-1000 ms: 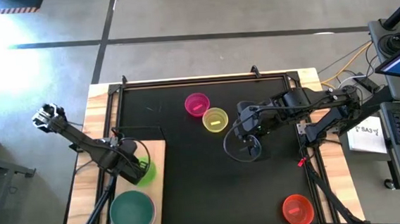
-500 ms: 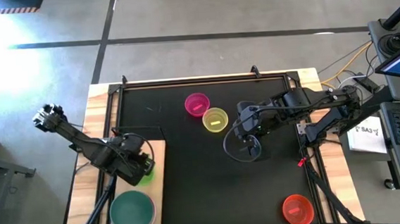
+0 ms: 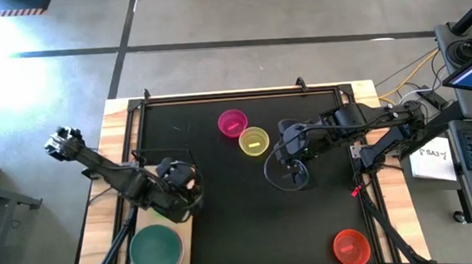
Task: Place and stack bowls onto a shelf
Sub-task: Stack the orange transparent bowl on top of the green transparent bowl on the shelf
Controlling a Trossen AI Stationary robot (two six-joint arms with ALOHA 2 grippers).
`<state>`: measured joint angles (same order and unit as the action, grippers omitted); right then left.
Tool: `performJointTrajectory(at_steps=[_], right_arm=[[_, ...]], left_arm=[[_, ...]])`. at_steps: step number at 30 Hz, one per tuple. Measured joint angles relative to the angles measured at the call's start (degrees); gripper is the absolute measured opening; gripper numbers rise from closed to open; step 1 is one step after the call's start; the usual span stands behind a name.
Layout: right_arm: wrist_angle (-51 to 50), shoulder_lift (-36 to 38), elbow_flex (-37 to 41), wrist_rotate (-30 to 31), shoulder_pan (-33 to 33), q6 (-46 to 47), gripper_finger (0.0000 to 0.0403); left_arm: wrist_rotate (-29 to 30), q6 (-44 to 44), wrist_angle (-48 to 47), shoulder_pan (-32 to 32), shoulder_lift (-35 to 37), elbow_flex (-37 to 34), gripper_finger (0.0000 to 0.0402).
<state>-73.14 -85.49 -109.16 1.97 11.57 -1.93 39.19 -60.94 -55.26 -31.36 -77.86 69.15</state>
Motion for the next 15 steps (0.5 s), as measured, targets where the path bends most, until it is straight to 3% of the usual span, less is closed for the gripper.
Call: performJointTrajectory(at_steps=[9, 15], right_arm=[[13.2, 0.0, 0.0, -1.4, 0.0, 2.2, 0.037], [13.8, 0.0, 0.0, -1.6, 0.1, 7.4, 0.037]], left_arm=[[0.1, 2.2, -2.6, 2.4, -7.6, 5.7, 0.0155], [1.4, 1.8, -3.2, 2.4, -8.8, 6.0, 0.0155]])
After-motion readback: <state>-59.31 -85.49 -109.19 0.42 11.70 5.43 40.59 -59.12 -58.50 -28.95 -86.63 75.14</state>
